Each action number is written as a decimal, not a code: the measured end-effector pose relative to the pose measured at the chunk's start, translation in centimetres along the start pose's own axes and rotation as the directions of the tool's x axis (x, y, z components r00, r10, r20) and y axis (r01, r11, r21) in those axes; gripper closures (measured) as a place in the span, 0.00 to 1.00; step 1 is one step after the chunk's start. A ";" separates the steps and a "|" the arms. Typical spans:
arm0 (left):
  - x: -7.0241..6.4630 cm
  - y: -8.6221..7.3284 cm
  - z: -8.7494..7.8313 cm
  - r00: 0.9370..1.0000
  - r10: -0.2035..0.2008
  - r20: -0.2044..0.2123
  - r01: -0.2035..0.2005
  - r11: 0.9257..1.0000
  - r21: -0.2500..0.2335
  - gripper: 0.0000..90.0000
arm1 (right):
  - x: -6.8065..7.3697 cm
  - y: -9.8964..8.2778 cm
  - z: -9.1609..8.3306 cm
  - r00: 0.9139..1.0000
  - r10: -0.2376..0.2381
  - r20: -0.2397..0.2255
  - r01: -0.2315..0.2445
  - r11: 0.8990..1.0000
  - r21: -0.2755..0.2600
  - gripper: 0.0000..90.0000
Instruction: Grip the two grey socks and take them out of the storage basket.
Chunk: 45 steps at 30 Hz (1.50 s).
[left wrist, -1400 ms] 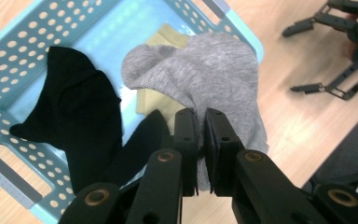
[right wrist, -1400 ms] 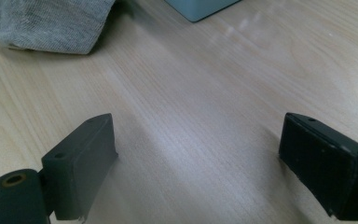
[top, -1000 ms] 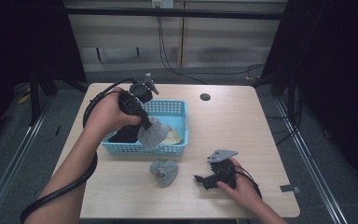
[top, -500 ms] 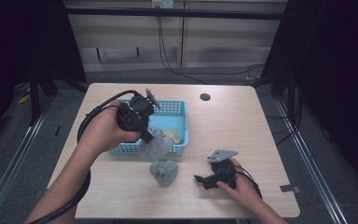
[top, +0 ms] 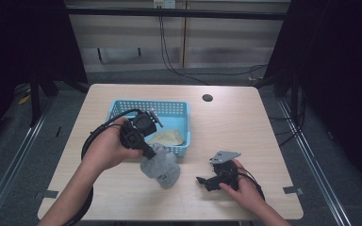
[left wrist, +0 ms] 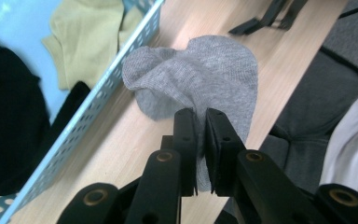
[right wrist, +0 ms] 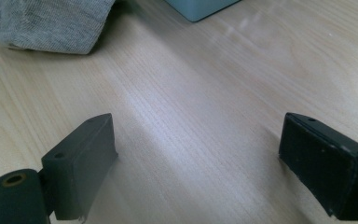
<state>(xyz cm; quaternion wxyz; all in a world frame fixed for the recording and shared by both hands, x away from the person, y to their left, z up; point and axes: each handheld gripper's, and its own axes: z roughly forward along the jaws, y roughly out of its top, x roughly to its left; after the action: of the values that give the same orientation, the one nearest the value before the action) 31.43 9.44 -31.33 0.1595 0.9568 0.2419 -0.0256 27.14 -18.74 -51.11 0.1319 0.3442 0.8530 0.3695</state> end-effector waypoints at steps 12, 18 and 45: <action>1.0 -0.1 3.3 1.000 -0.008 -0.012 0.009 0.998 0.059 0.90 | 0.0 0.0 0.0 1.000 -0.003 0.000 0.003 1.000 -0.001 0.12; 1.2 -0.1 4.0 1.000 -0.014 -0.018 0.015 0.997 0.074 0.90 | 0.0 0.0 0.0 1.000 -0.003 0.001 0.003 1.000 -0.001 0.12; 2.5 -1.4 5.4 0.987 -0.154 -0.046 0.155 0.988 0.019 0.44 | 0.0 0.0 0.0 1.000 0.000 -0.001 0.000 1.000 0.001 0.12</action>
<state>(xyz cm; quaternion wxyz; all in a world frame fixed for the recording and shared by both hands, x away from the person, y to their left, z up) 33.12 10.05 -37.15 0.1406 0.9372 0.3186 -0.0195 27.13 -18.74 -51.12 0.1313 0.3442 0.8532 0.3694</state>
